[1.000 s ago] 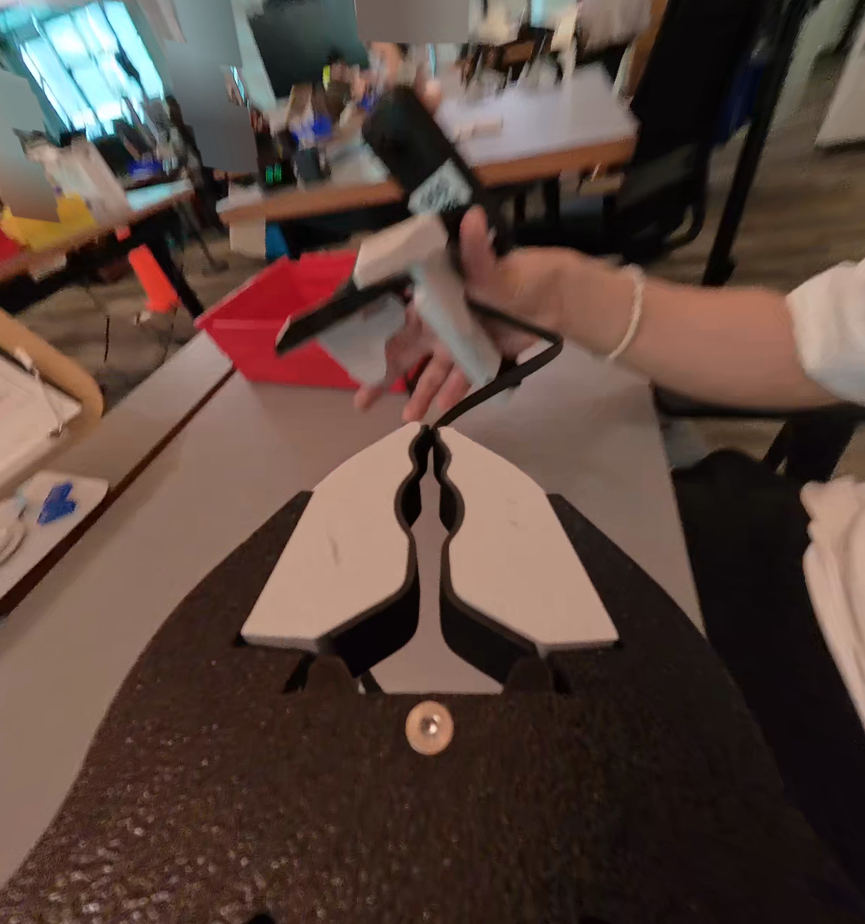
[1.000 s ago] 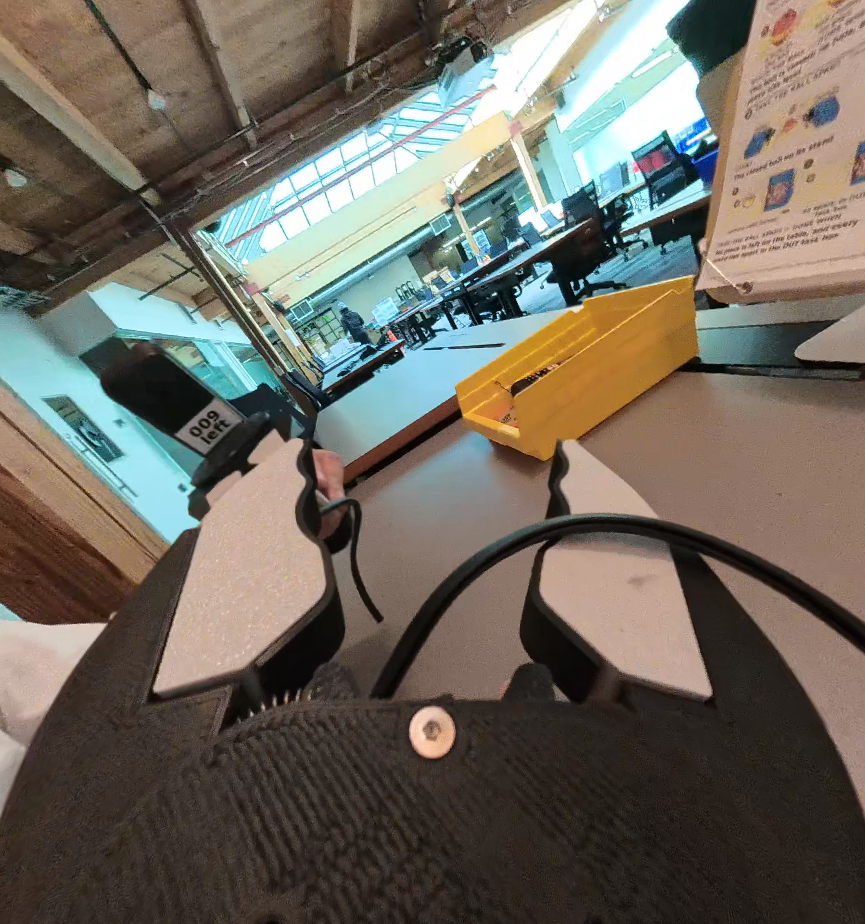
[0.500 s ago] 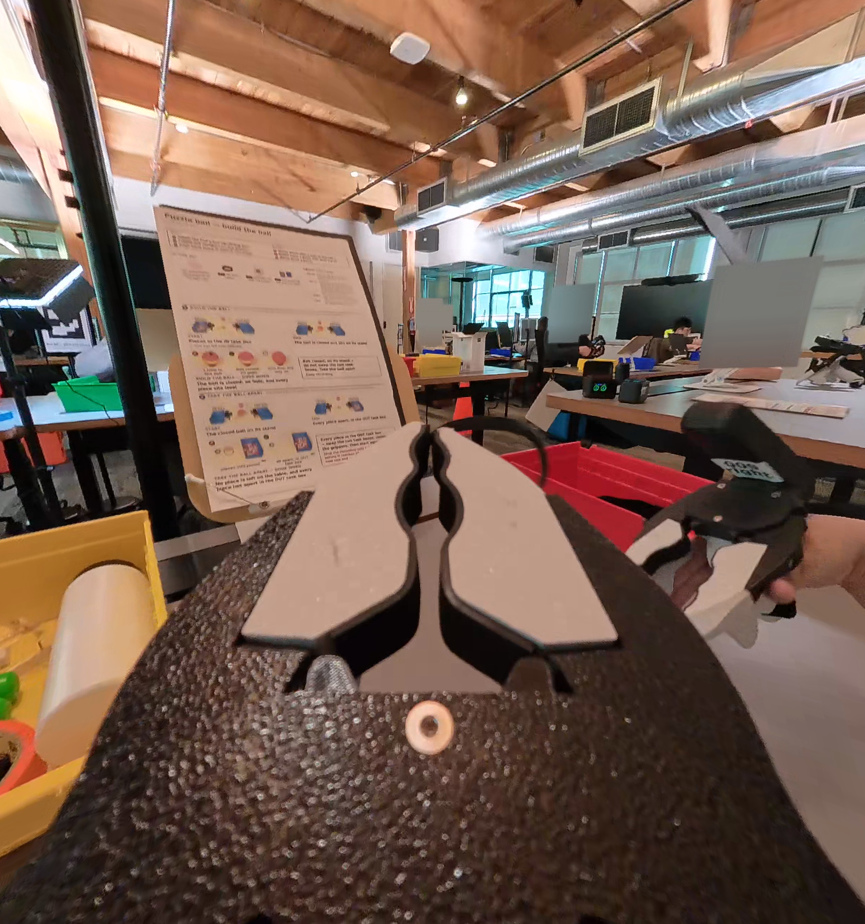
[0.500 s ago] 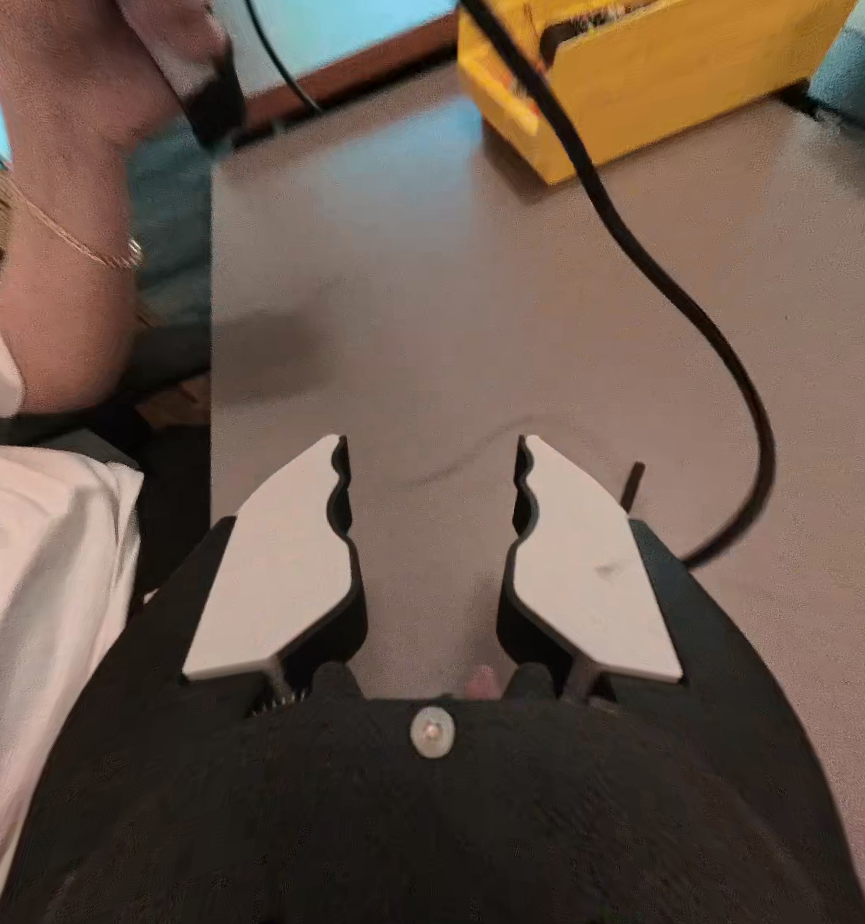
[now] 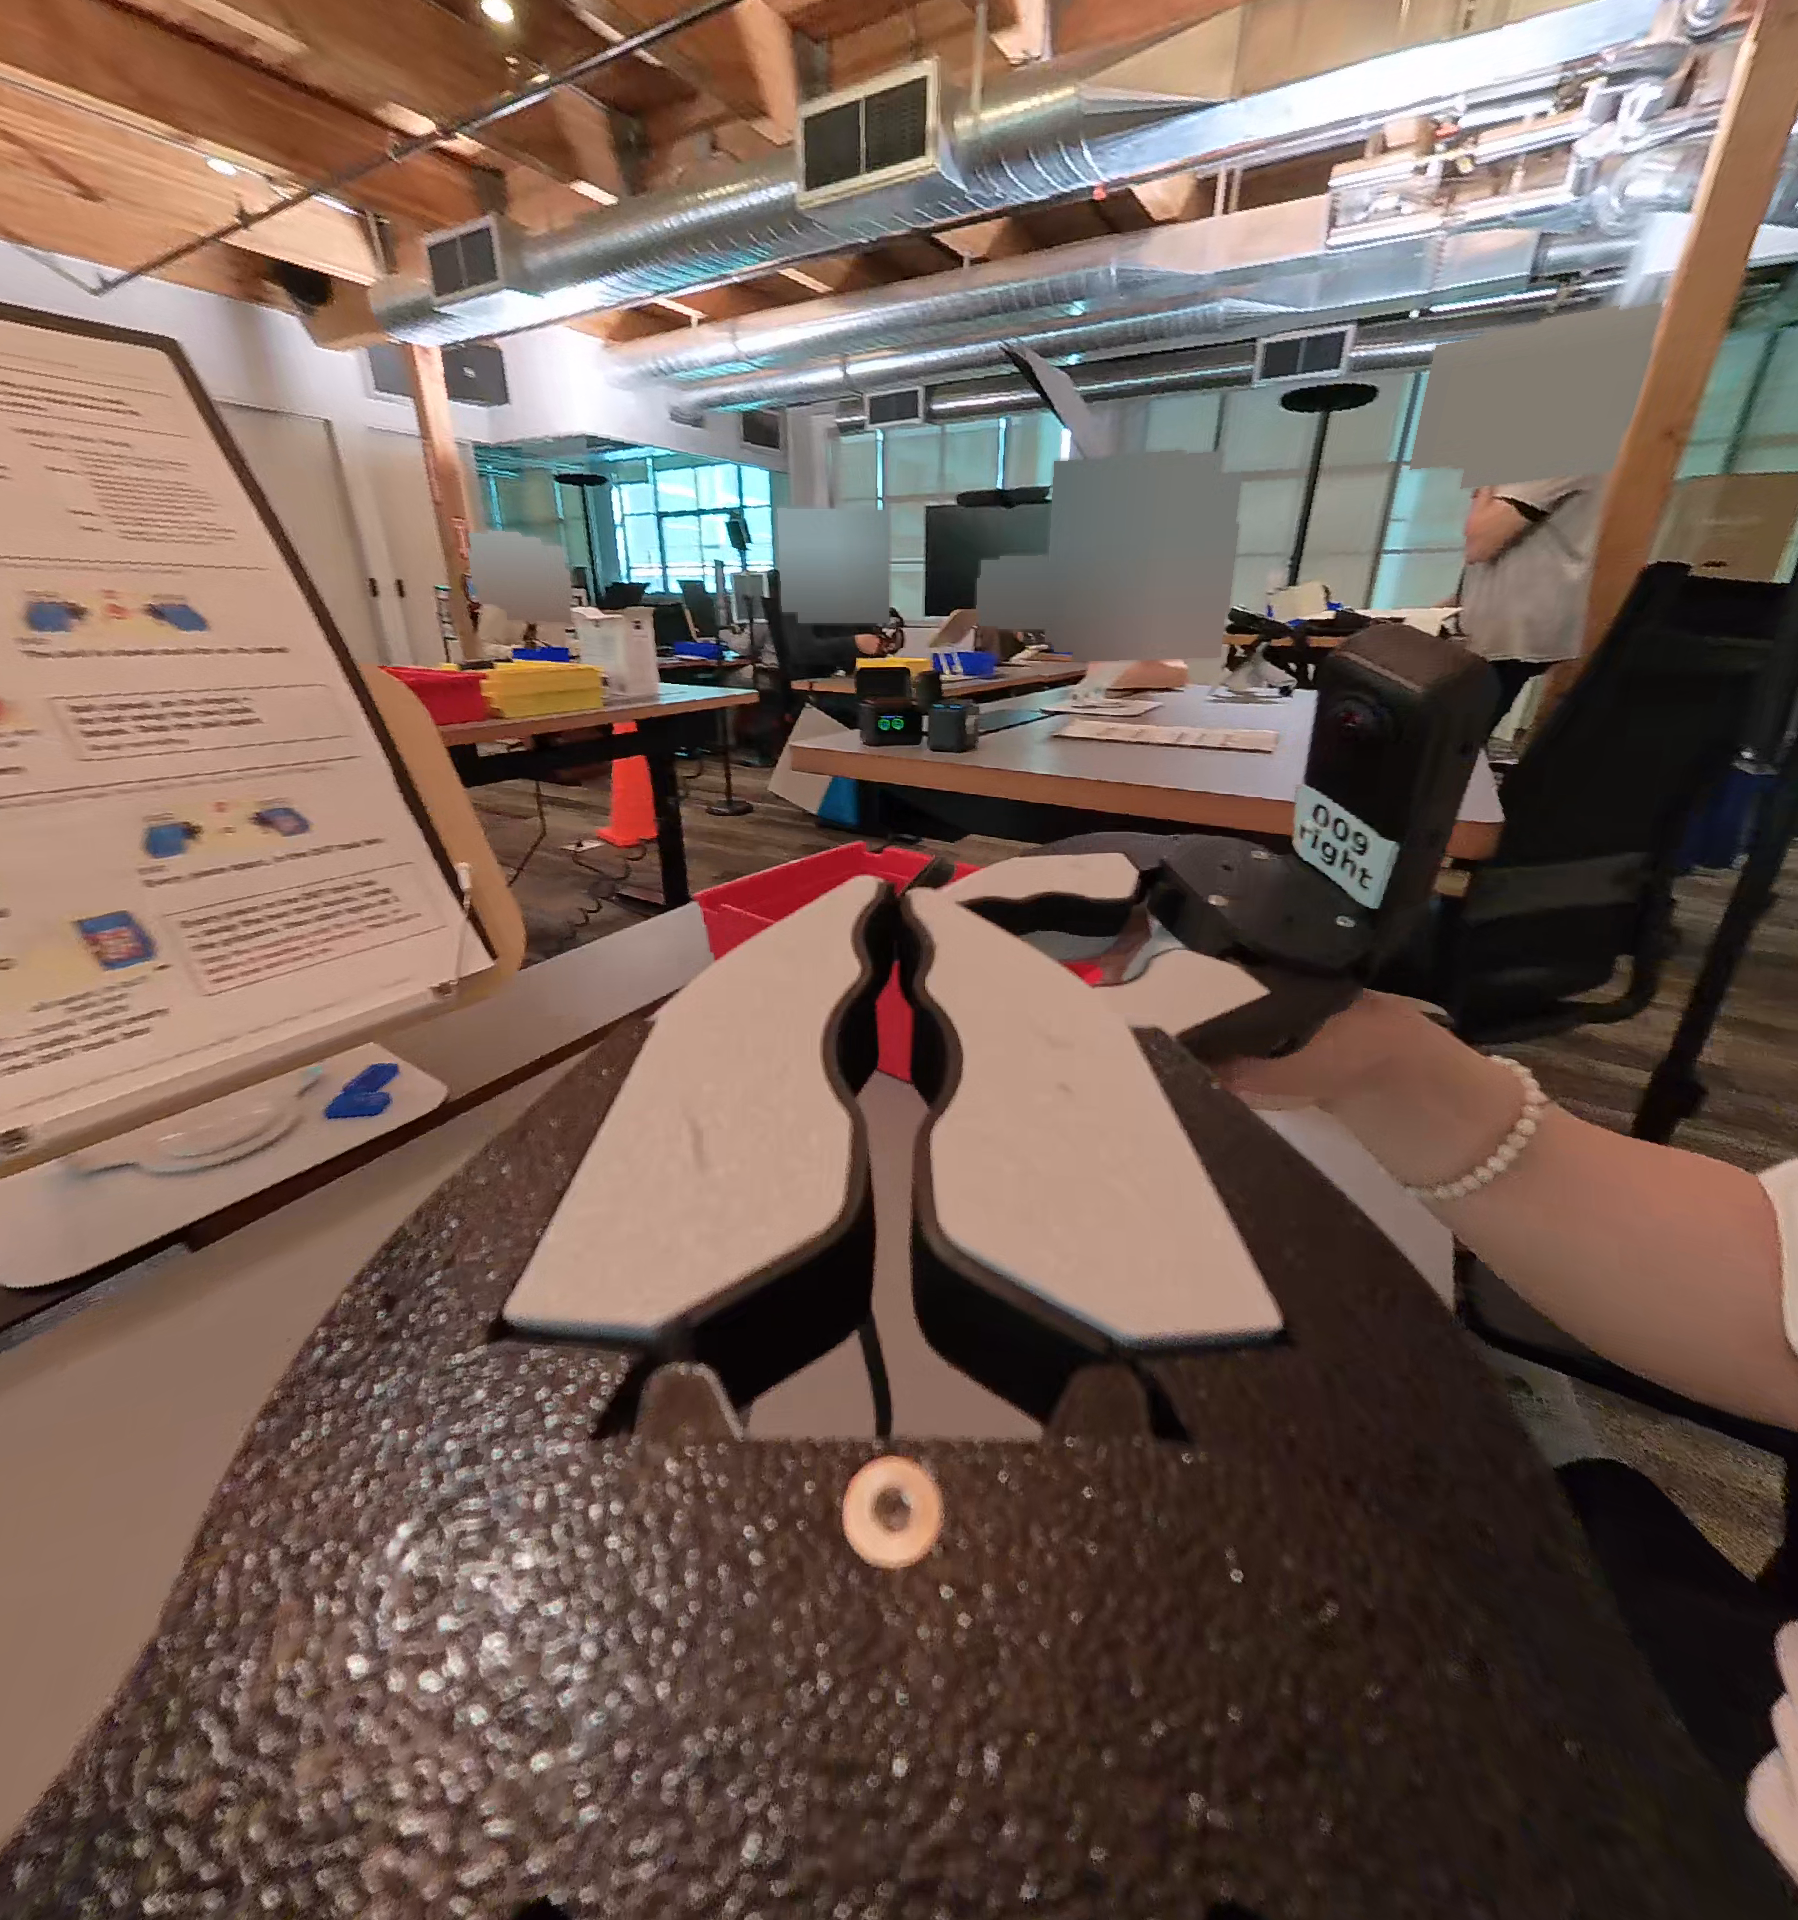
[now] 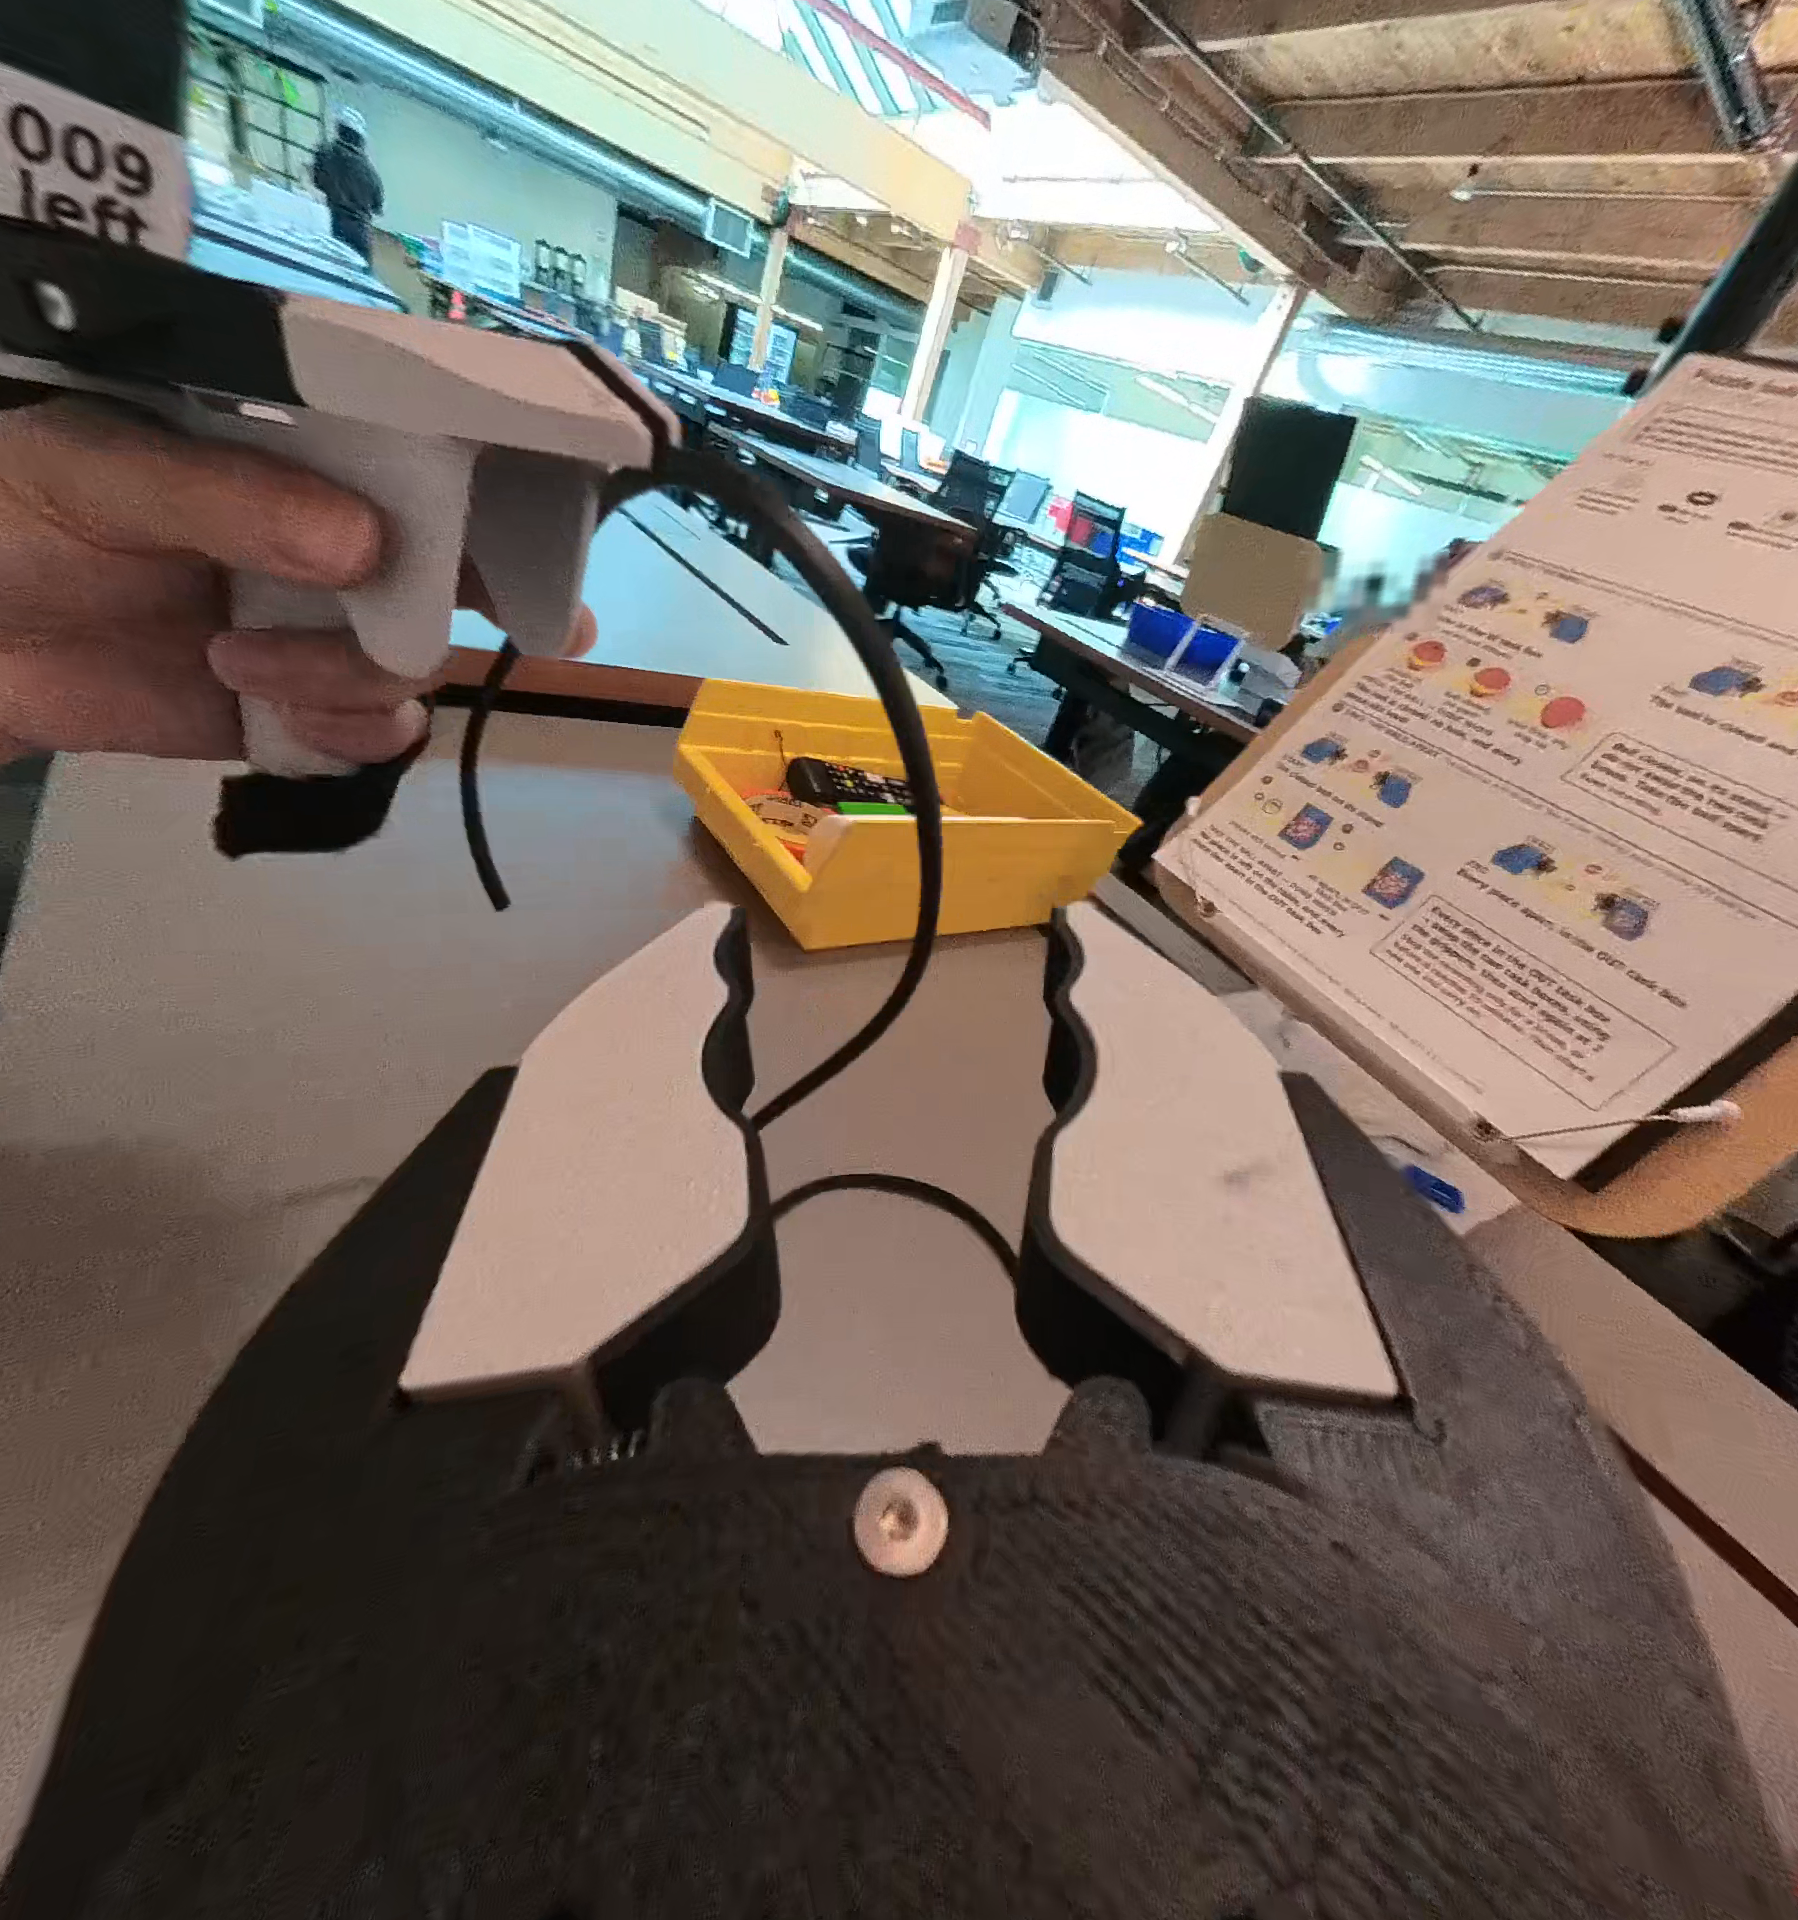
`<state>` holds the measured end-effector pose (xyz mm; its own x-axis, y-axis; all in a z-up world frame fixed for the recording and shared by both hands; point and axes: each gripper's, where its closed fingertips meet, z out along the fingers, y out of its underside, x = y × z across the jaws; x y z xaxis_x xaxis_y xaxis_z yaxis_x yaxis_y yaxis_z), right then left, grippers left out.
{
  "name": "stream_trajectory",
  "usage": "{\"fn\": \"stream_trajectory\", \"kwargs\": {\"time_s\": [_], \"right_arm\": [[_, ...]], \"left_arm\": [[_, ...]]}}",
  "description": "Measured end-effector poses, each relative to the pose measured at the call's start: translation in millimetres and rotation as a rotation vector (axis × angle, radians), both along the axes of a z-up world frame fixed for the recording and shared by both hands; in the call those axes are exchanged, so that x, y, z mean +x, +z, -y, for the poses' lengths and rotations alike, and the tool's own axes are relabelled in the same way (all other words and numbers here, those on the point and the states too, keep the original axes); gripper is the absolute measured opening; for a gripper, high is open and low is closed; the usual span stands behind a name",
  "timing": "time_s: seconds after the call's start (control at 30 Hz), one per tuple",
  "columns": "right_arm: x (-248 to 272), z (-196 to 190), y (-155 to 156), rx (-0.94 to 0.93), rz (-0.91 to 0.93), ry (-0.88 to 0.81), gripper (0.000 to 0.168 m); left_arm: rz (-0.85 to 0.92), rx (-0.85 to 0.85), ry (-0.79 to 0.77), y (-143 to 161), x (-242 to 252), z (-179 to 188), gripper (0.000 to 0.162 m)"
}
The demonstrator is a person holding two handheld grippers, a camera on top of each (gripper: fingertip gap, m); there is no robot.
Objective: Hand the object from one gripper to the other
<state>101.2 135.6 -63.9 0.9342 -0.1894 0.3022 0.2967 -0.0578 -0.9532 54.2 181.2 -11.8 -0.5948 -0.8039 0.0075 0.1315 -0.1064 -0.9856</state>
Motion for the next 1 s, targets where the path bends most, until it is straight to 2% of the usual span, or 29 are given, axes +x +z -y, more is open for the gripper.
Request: {"fn": "stream_trajectory", "kwargs": {"time_s": [0.13, 0.23, 0.43, 0.5, 0.53, 0.63, 0.73, 0.77, 0.83, 0.87, 1.0], "right_arm": [[10, -2, -9, -0.026, -0.001, -0.051, 0.054], [13, -1, -11, -0.034, -0.004, -0.065, 0.032], [16, -4, -18, -0.055, 0.006, -0.057, 0.029], [13, -7, -20, -0.056, -0.013, -0.034, 0.02], [12, -8, -21, -0.059, -0.013, -0.025, 0.004], [19, -6, -23, -0.097, 0.007, -0.062, 0.003], [35, 9, -1, -0.03, 0.071, -0.147, 0.003], [43, 17, 12, -0.006, 0.101, -0.183, 0.004], [62, 33, 44, 0.015, 0.189, -0.24, 0.003], [72, 40, 62, 0.013, 0.232, -0.259, 0.004], [111, 57, 144, 0.012, 0.344, -0.313, 0.004]], "left_arm": [[-0.009, -0.001, -0.044, -2, -1, 13, 0.0], [-0.009, 0.008, -0.044, -3, -1, 15, 0.0], [-0.014, -0.045, -0.088, 1, -4, 16, 0.0], [-0.018, -0.047, -0.093, 0, -4, 17, 0.0], [-0.018, -0.045, -0.093, 0, -4, 17, 0.0], [-0.023, -0.032, -0.078, -1, -3, 14, 0.0], [-0.058, -0.024, -0.078, -6, -3, 9, 0.0], [-0.06, -0.038, -0.094, -6, -4, 8, 0.008], [-0.052, -0.087, -0.138, 0, -9, 7, 0.033], [-0.058, -0.109, -0.162, 2, -10, 8, 0.04], [-0.07, -0.128, -0.187, -1, -9, 9, 0.044]]}}
